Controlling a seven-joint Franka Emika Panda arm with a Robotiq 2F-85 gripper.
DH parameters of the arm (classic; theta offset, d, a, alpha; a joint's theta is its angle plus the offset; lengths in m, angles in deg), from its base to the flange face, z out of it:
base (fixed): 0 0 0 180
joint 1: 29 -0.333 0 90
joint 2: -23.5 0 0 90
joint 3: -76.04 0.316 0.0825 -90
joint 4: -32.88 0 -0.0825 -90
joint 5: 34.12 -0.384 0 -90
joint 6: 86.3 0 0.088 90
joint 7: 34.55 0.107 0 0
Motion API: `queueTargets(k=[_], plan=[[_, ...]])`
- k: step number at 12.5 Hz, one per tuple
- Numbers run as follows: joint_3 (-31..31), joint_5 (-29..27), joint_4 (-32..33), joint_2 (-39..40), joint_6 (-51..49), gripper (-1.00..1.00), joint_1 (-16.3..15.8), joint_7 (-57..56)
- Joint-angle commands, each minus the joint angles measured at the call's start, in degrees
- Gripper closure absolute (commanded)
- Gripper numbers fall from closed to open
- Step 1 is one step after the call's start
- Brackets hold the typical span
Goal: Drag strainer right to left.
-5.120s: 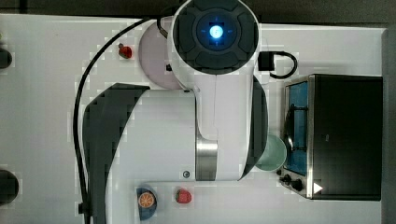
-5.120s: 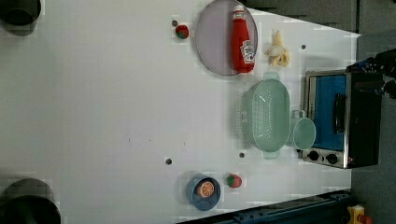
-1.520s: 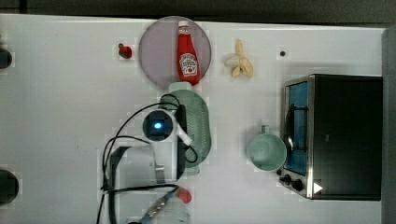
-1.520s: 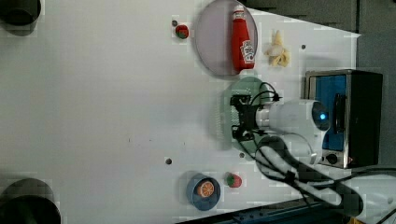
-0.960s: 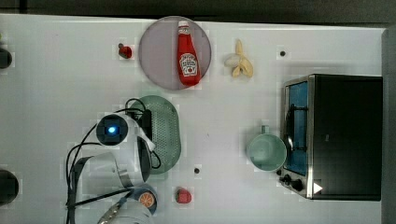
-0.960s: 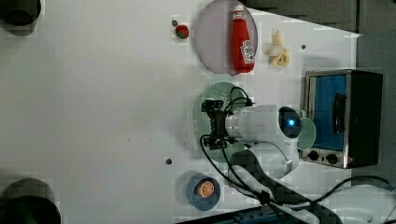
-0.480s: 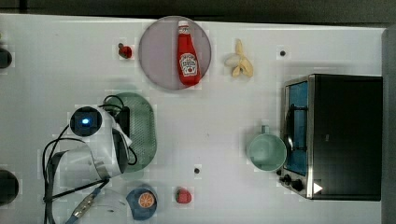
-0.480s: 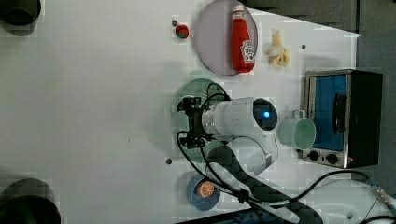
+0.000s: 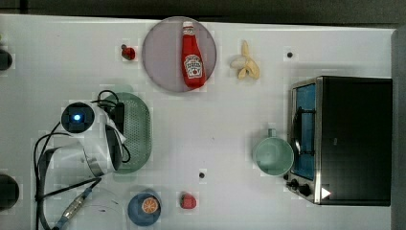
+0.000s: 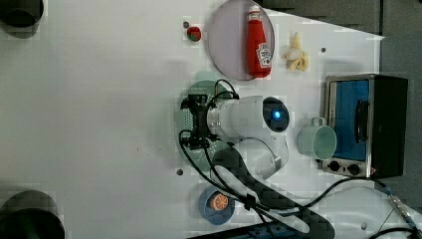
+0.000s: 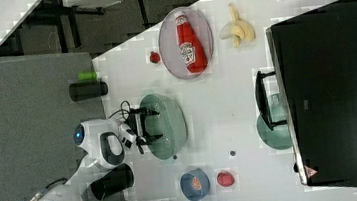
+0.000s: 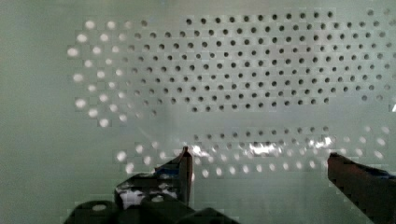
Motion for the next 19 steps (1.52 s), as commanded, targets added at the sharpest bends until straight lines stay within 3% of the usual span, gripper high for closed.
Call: queueTargets(k=[1,10,16,19], plan=[[1.0,-0.5,-4.3,1.2,-1.3,-1.0,-3.3,5.2],[1.1,-0.6,-9.6,4.7,-1.3,-1.0,-7.9,7.7],[0.9,-1.2,-11.3,5.4,-2.2,-1.0,-9.0,8.0],[-3.0,4.1,-10.0,0.3,-5.1,-1.0,-9.0,-1.1]])
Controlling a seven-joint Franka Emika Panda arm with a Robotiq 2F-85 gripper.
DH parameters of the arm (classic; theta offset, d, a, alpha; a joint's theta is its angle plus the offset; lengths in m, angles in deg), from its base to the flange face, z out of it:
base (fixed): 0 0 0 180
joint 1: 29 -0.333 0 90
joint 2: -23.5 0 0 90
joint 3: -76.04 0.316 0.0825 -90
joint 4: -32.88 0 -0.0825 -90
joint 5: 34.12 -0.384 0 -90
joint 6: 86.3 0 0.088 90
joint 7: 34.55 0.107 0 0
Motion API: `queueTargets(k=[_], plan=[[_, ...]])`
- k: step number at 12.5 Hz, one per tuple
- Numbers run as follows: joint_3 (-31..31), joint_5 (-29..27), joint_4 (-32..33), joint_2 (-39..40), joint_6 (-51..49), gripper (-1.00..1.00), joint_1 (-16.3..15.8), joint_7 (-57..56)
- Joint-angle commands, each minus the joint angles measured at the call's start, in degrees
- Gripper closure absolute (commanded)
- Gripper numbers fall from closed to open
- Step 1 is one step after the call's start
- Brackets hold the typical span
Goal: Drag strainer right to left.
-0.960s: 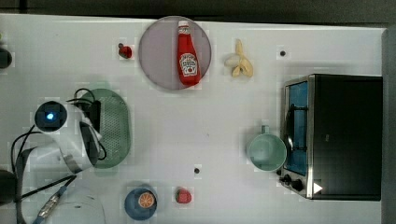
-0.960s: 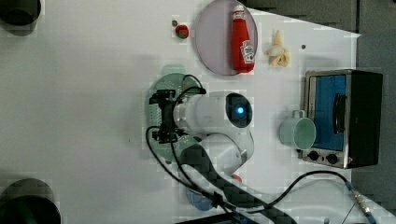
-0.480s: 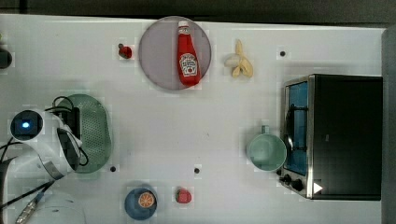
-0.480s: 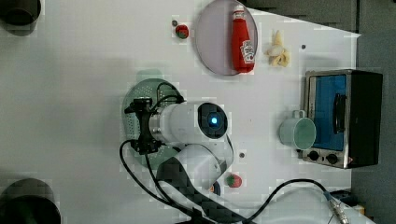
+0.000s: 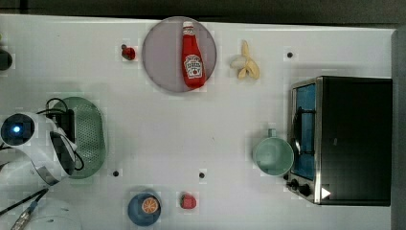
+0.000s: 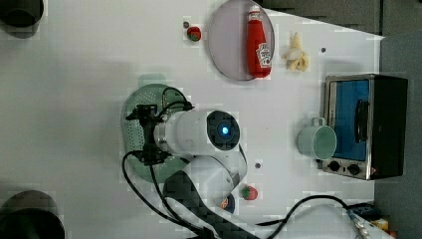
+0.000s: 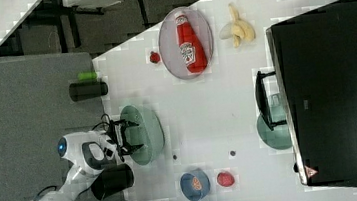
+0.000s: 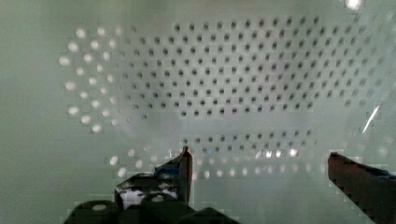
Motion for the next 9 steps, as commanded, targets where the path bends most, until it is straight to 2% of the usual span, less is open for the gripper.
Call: queueTargets(k=[1,4,9], plan=[[-5.4,3.9,1.1,-7.3,-4.1,-1.0,1.6,-9.8],[-12.7,3.9,1.2,-17.0,-13.3,-1.0,2.2,-23.2],[-29.3,5.5,1.2,-33.2,-30.2,-1.0,4.0,-50.2]])
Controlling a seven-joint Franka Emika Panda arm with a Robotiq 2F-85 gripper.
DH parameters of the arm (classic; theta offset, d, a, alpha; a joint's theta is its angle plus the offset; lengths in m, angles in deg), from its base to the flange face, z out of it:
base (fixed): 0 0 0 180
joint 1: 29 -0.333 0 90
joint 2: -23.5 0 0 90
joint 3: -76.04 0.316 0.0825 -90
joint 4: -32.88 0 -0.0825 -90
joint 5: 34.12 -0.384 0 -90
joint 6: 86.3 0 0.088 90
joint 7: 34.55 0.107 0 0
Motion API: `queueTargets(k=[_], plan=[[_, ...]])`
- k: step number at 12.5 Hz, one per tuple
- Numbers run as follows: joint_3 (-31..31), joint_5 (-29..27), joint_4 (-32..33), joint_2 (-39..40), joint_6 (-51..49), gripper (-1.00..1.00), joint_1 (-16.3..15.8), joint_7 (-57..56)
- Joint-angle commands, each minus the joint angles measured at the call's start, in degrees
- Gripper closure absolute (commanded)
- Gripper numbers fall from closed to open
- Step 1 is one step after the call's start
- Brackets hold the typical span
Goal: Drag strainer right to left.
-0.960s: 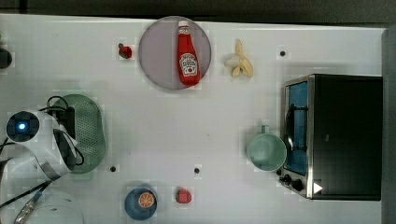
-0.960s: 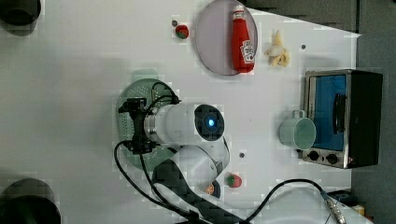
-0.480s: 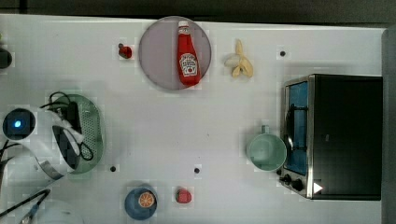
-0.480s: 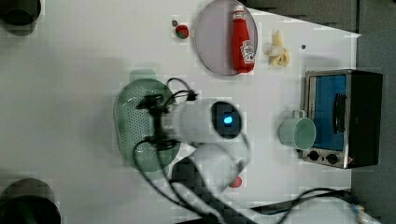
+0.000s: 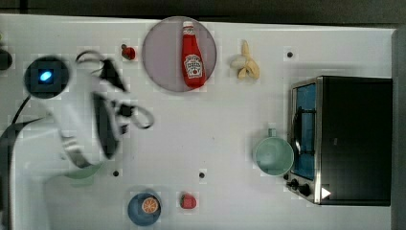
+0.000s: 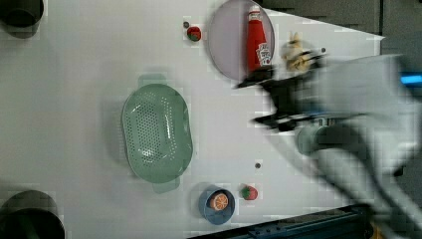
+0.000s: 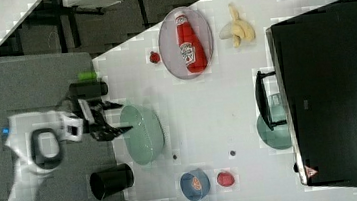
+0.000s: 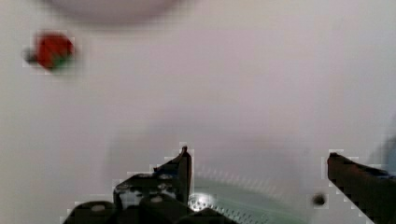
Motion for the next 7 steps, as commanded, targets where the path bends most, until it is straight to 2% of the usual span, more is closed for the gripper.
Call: queueTargets(k=[1,4,7], plan=[[-9.6,1.7,-1.7,-10.2,-5.7,-1.0,5.3,-20.7],[-18.9,7.3,-1.7,-16.6,-12.5,-1.0,6.3,-35.2],[-22.2,10.4,-1.7,-20.7,-16.4,-1.0,6.3,-39.6]])
